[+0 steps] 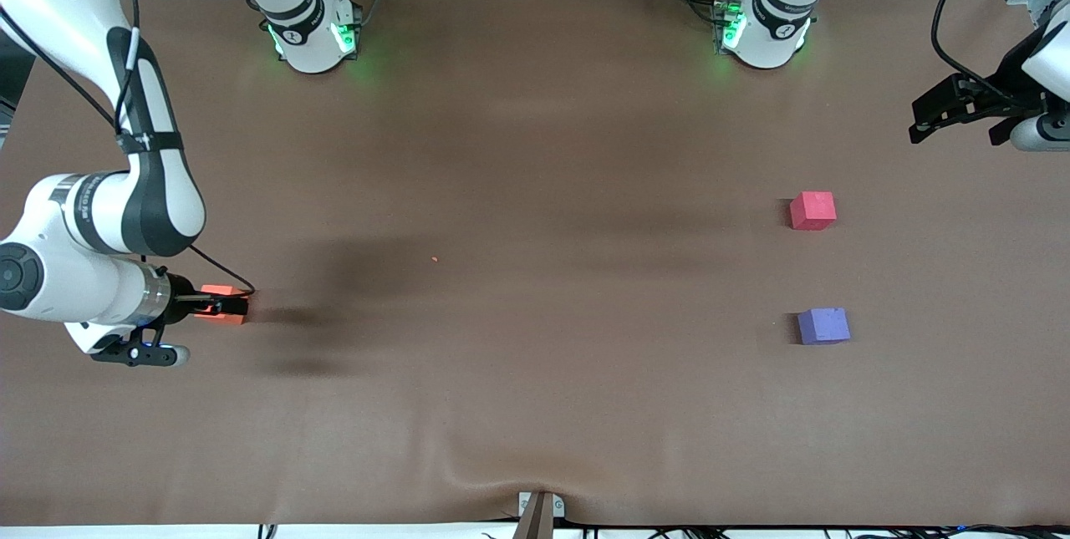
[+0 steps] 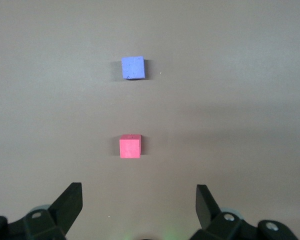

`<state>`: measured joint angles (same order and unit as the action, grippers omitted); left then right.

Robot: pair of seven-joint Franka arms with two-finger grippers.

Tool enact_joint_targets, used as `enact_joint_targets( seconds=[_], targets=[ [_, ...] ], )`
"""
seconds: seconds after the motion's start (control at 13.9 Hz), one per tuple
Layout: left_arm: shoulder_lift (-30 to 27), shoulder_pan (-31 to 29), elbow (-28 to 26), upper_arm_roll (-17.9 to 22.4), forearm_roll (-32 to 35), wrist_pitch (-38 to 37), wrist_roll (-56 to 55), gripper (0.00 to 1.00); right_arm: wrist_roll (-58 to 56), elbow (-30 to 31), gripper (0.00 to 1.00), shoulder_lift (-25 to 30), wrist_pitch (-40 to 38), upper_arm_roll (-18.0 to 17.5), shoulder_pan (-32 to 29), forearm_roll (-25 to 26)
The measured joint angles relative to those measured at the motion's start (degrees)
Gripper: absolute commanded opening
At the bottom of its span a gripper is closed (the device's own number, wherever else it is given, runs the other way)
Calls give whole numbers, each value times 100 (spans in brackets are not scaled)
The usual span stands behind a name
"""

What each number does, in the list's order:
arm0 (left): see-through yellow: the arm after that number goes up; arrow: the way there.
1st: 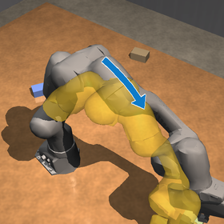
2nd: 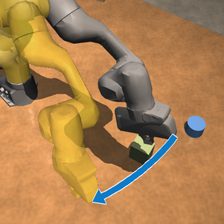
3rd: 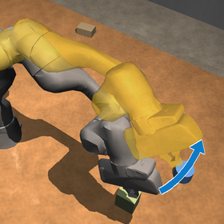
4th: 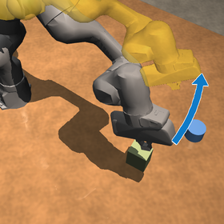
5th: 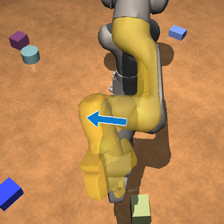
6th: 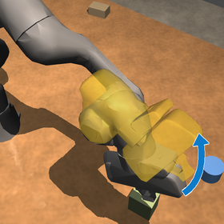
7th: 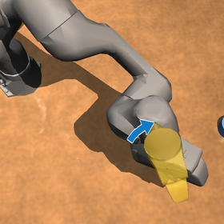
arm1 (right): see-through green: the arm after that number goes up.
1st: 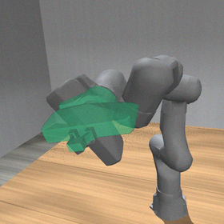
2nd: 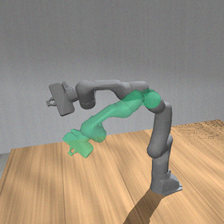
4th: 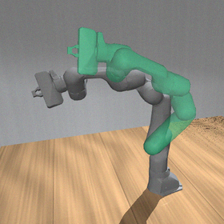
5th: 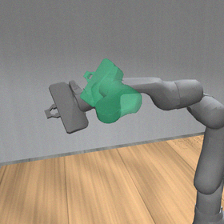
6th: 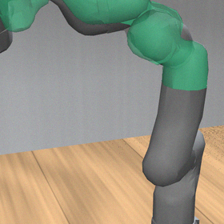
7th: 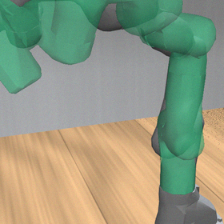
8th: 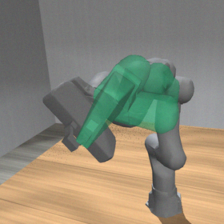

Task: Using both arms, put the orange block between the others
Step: 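Reach the right gripper down over the orange cube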

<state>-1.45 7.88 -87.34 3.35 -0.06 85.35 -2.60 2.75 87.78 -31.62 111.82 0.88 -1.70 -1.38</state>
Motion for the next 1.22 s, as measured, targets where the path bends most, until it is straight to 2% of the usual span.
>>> enact_joint_targets(
  seconds=[0.43,0.72,1.22],
  targets=[
    [0,-6,0,0,0,0,5,100,-10,115,100,-237,-95,53,-841,-2],
    [0,-7,1,0,0,0,5,100,-23,194,100,-555,-27,13,-820,1],
    [0,-9,1,1,0,0,6,100,-307,310,100,-590,386,-26,-754,3]
  ],
)
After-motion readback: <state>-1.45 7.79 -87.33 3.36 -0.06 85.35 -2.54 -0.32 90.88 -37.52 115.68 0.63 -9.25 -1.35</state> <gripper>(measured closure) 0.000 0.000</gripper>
